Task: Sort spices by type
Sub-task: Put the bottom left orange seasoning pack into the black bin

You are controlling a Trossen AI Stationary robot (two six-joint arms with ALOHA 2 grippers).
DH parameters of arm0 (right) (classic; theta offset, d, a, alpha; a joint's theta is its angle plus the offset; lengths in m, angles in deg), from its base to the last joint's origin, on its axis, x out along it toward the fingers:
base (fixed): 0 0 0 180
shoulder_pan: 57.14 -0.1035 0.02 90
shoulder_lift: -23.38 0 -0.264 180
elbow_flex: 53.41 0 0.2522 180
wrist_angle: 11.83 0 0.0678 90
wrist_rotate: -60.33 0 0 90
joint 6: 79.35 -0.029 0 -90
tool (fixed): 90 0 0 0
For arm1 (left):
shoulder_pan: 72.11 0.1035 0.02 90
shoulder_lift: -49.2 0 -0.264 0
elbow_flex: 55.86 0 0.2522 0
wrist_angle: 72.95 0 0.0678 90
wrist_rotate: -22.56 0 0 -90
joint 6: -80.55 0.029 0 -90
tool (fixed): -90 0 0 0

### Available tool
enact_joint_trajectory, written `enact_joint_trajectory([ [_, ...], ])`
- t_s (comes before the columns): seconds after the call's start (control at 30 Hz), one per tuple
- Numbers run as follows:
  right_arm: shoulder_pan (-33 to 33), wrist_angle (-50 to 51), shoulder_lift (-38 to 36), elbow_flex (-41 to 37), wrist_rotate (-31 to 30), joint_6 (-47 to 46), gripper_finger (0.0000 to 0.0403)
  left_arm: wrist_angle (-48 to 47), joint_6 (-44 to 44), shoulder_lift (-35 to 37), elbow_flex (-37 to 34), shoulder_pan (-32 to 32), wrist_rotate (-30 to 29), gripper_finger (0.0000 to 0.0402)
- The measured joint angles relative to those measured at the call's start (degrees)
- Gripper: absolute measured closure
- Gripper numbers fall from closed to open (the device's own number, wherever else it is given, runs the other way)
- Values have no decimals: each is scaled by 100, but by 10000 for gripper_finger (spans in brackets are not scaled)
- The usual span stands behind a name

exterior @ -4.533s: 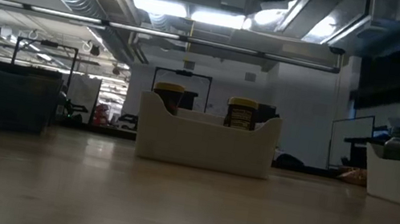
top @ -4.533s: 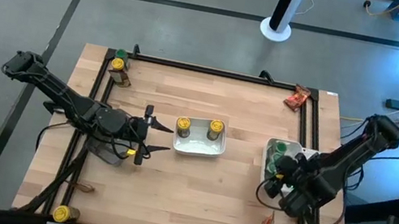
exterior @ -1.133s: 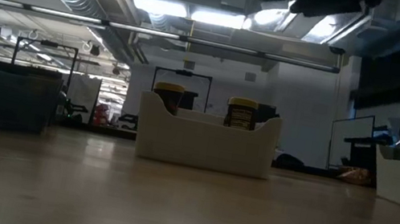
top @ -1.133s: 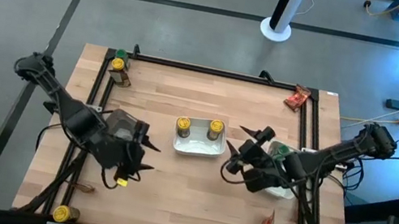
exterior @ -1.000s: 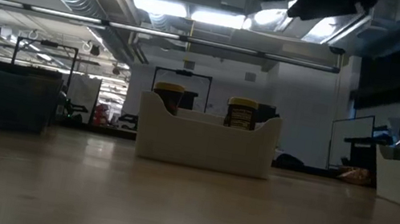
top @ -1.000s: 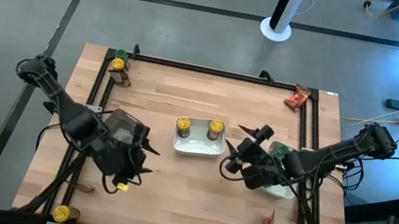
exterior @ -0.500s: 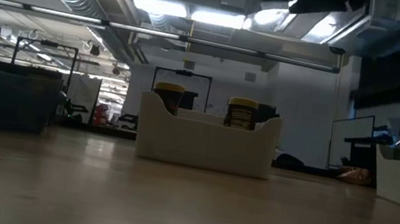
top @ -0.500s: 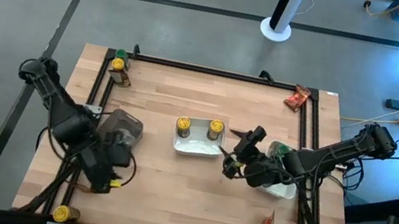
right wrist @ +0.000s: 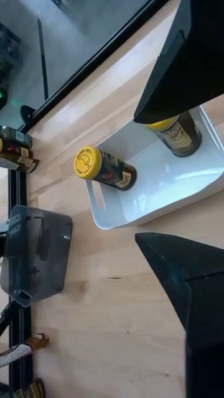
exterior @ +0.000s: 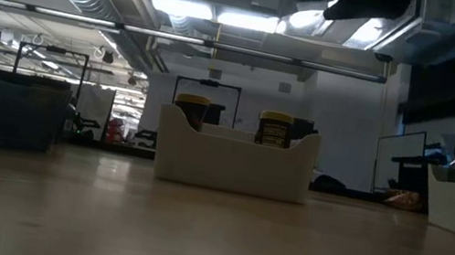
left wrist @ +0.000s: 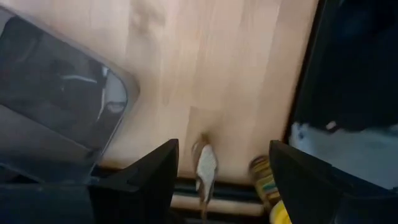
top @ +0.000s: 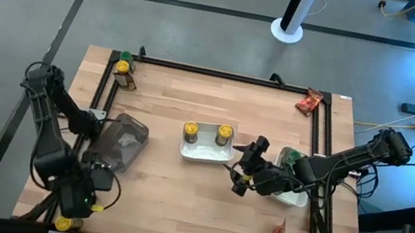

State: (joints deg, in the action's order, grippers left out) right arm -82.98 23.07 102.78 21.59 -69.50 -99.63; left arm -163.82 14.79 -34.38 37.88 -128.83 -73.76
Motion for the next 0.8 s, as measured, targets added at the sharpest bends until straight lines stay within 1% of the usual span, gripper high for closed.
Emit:
enact_joint_trajectory([
  [0.07,0,-4,0,0,0,52,104,-44,-48,-81,-101,-155,42,168],
  [0.27,0,-3,0,0,2,86,104,-106,-521,-178,-604,-383,662,168],
  [0.4,0,-4,0,-1,2,106,104,-18,-554,-178,-894,-538,701,168],
  [0.67,0,-6,0,0,0,114,104,626,-533,-178,-1326,-676,857,168],
  [0.8,0,-5,0,-1,0,128,104,766,-564,-178,-1531,-709,874,168],
])
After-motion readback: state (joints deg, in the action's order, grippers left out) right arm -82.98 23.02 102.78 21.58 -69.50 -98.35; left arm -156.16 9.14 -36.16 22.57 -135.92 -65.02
